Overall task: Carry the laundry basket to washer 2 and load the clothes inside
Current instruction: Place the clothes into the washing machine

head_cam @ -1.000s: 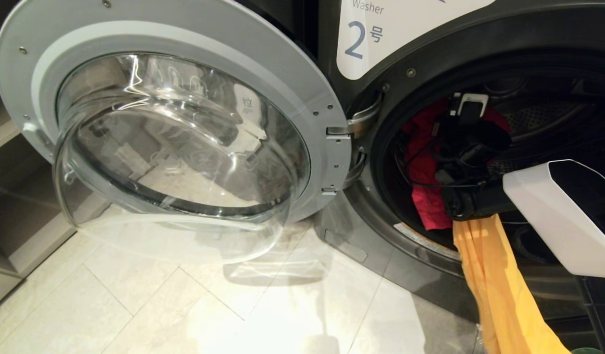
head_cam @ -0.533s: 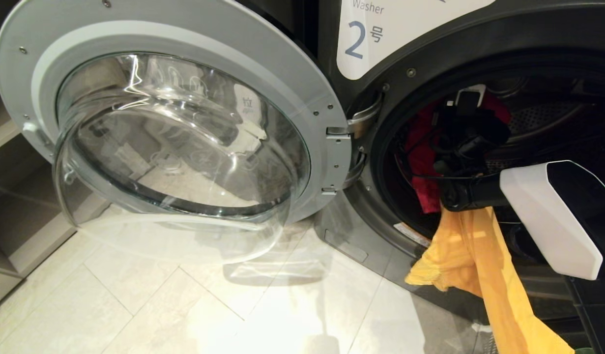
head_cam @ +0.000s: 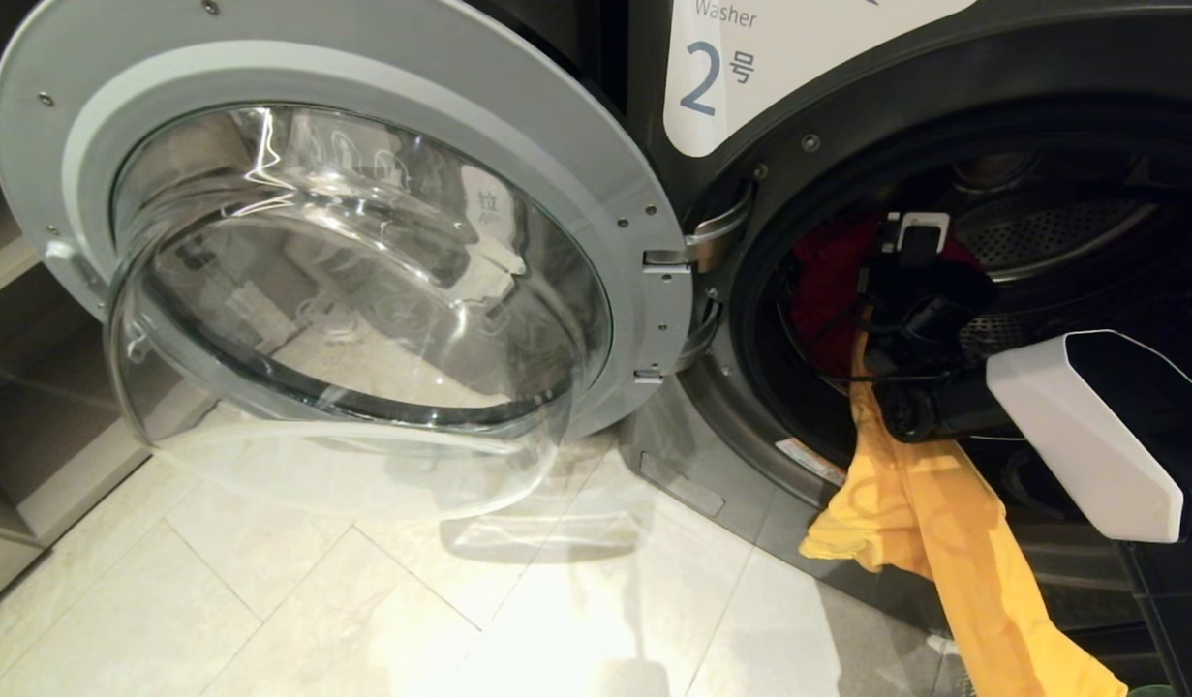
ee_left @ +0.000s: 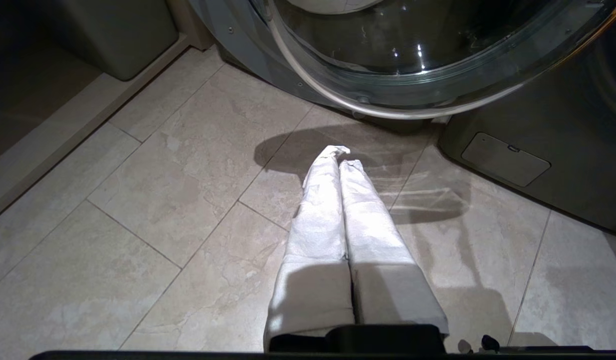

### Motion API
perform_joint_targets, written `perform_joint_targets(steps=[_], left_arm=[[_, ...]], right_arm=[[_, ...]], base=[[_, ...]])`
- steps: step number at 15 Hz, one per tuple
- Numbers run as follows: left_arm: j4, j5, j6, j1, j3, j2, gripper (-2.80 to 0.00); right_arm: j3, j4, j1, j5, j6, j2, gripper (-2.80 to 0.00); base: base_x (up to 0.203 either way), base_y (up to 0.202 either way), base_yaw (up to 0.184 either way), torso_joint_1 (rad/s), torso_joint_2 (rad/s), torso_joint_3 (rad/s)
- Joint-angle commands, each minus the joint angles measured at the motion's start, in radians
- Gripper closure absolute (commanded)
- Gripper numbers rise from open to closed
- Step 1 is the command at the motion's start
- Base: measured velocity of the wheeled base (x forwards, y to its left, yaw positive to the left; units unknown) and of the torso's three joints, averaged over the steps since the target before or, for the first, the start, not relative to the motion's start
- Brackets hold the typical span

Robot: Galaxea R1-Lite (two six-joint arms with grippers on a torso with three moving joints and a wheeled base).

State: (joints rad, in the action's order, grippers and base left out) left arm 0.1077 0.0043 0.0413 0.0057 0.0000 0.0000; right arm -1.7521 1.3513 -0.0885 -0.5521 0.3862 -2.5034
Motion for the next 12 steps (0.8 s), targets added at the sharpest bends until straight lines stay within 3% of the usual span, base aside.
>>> perform_joint_targets(steps=[1,4,5,6,12], left_arm=[[0.001,0.000,0.000,0.000,0.040,0.000,0.00],[0.001,0.000,0.000,0.000,0.040,0.000,0.00],[0.001,0.000,0.000,0.000,0.040,0.000,0.00],[0.001,0.000,0.000,0.000,0.040,0.000,0.00],[0.001,0.000,0.000,0.000,0.040,0.000,0.00]], right_arm=[[-0.001,0.007,0.011,-0.005,0.011,0.005,0.00],[0.003,0.008,0.019,0.004,0.004,0.001,0.00],[0.010,0.008,0.021,0.006,0.004,0.001,-2.54],[0.011,0.007,0.021,0.012,0.007,0.002,-2.80],[0.051,-0.005,0.019,0.019,-0.001,0.016,-2.80]], base=[[0.000,0.000,0.000,0.000,0.00,0.000],[0.000,0.000,0.000,0.000,0.00,0.000],[0.000,0.000,0.000,0.000,0.00,0.000],[0.000,0.000,0.000,0.000,0.00,0.000],[0.000,0.000,0.000,0.000,0.00,0.000]])
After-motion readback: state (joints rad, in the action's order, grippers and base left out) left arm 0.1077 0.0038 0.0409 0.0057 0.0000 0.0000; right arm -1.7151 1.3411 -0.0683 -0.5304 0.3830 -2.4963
